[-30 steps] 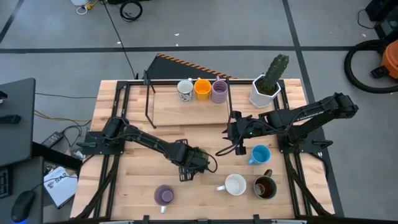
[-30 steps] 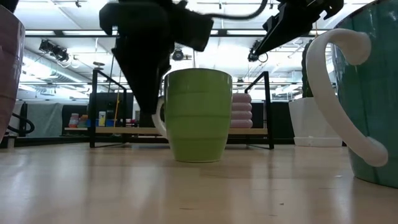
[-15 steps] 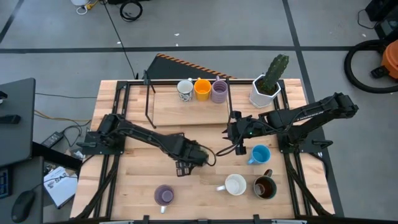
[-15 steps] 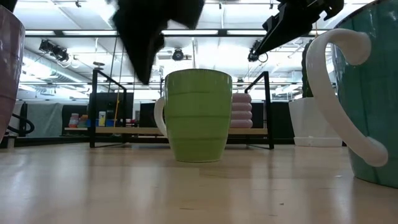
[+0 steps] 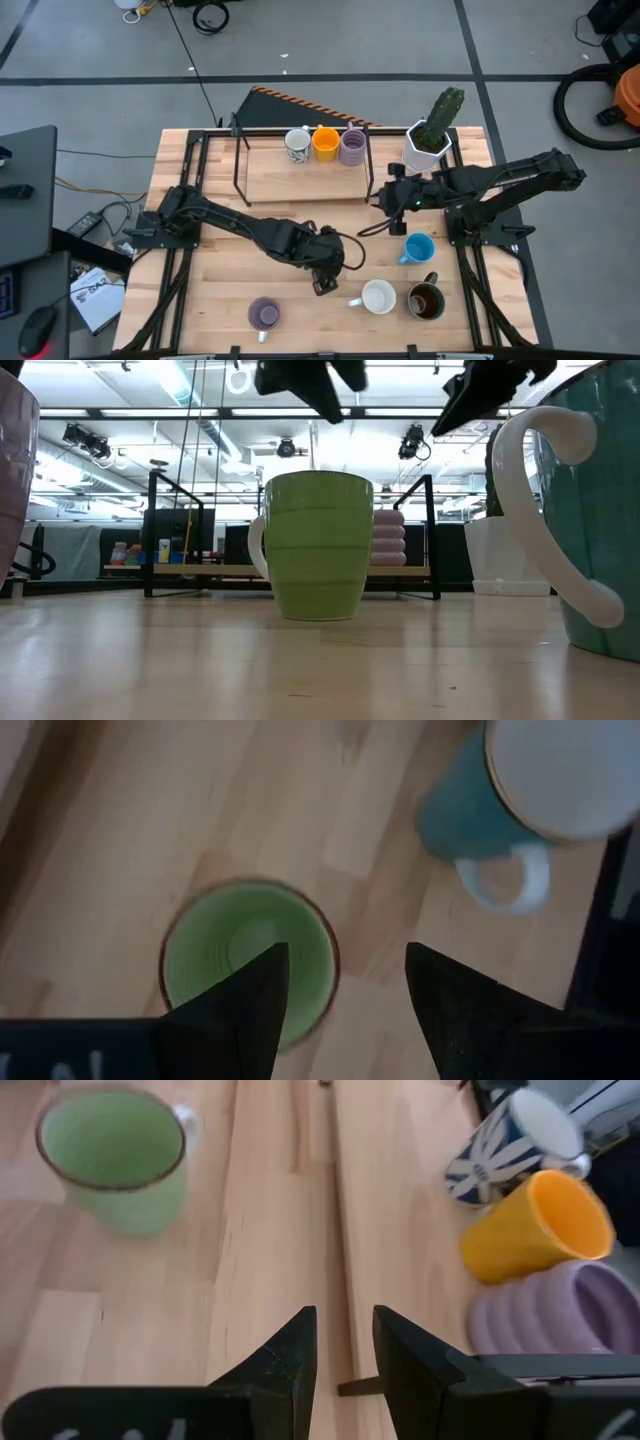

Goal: Place coffee mugs
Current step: Put the green mug on the shelf

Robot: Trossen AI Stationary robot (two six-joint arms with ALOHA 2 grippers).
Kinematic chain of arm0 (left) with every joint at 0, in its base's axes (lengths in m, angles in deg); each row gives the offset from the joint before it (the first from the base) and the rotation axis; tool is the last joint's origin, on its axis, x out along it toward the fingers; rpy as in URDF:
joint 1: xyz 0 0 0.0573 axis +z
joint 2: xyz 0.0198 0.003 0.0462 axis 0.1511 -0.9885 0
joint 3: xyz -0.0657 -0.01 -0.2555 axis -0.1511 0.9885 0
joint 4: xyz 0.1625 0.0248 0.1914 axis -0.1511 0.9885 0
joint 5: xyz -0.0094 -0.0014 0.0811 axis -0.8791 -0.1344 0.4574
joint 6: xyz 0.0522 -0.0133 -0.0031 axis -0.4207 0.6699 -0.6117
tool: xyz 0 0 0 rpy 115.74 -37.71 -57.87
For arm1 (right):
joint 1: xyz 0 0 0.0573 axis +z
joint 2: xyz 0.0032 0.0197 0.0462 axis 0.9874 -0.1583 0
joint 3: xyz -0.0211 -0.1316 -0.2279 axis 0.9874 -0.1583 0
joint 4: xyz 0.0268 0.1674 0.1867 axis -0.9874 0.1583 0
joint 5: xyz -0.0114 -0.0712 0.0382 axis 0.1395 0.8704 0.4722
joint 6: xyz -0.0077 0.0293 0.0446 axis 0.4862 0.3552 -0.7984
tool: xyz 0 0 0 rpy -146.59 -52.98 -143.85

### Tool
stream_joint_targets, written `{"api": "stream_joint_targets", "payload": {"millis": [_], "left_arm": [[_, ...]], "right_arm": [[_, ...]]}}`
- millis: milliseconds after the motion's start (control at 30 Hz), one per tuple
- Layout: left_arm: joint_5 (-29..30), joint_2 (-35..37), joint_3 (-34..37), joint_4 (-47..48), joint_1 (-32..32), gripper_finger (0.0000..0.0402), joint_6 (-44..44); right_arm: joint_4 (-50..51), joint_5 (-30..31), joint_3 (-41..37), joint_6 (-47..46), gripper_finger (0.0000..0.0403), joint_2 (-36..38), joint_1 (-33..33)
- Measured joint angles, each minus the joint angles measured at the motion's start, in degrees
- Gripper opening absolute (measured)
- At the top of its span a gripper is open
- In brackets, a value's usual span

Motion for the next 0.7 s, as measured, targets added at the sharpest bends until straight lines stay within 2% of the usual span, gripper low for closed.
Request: {"api": "stream_joint_targets", "payload": {"millis": [267,700], "left_arm": [[-0.07,-2.15,0.07,0.08,1.38,0.0208,1.33],[-1.17,-5.91,0.28,-1.08,2.08,0.0208,-0.10]], "right_arm": [[-0.45,-1.86,0.02,0.10,0.0107,3.57,-0.30],[-1.65,-3.30,0.02,0.47,0.0107,2.39,-0.37]]}}
